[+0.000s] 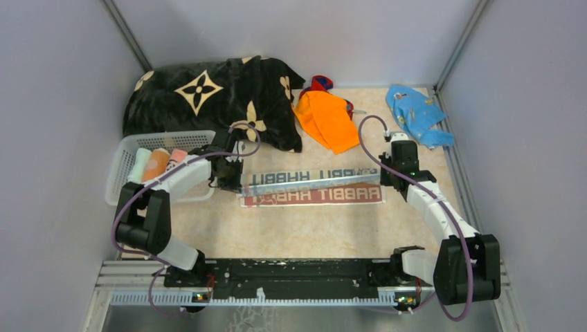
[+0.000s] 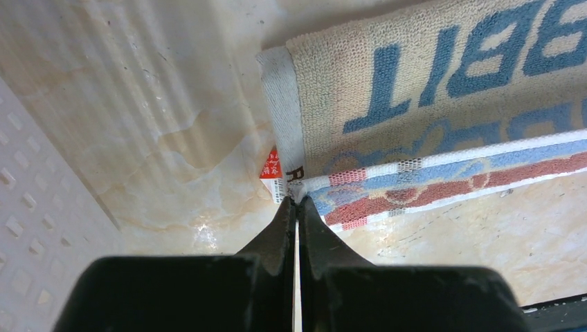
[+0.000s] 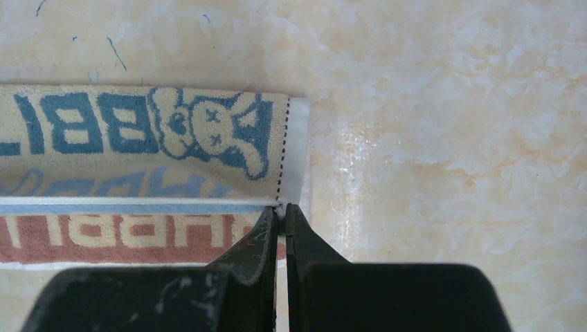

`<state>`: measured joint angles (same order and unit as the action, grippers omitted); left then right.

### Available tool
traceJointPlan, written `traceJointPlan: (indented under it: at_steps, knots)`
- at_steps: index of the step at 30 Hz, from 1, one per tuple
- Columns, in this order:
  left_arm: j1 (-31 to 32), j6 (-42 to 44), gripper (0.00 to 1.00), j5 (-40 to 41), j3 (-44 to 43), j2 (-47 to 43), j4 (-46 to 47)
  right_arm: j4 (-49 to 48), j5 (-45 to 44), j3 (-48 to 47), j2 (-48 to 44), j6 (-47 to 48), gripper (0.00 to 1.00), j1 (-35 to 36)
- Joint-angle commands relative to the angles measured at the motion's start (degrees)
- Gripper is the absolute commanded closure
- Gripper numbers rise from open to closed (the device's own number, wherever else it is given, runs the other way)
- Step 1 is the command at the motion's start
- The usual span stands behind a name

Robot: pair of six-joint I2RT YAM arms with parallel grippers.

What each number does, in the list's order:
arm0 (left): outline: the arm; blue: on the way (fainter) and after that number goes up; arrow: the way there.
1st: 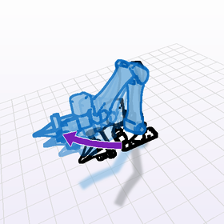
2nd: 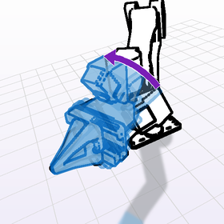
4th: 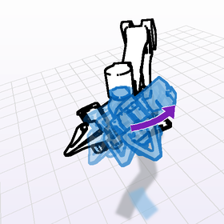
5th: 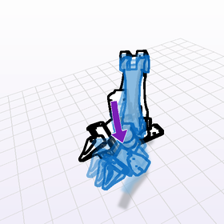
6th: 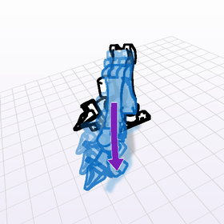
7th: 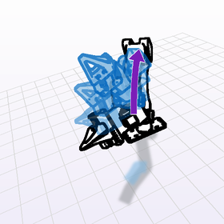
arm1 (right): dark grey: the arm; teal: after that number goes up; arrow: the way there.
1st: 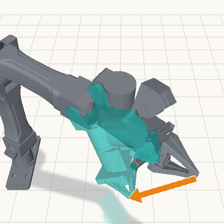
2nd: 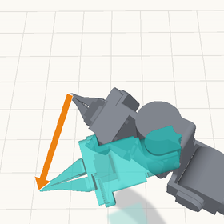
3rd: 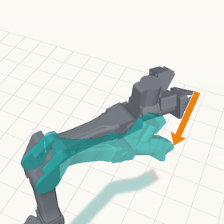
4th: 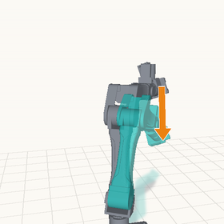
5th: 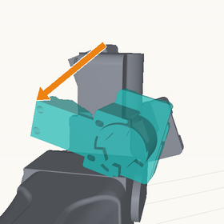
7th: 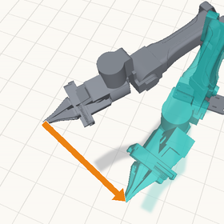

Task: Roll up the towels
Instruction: Fold the towel at the center of the board.

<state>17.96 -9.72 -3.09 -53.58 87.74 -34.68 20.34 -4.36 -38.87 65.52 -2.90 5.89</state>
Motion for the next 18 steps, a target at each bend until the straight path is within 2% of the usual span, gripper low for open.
traceJointPlan:
  at_steps: [1, 10, 14, 18]
  knots:
    - [-0.1, -0.7, 1.00, 0.3, 0.8, -1.2, 0.1, -0.2, 0.1, -0.4, -1.1, -1.3, 0.99, -0.2]
    - [-0.1, -1.3, 1.00, -1.8, 0.1, -3.6, -1.6, 3.1, -0.1, -2.4, -3.8, -3.6, 0.98, -0.2]
    - [-0.1, -2.2, 1.00, -3.6, 1.3, -3.2, -2.0, 3.5, -0.7, -2.4, -3.6, -5.3, 0.93, -0.2]
    - [0.0, -3.8, 0.95, -4.6, 3.3, -2.7, -0.4, 3.7, -0.4, -2.3, -1.9, -6.5, 0.82, -0.2]
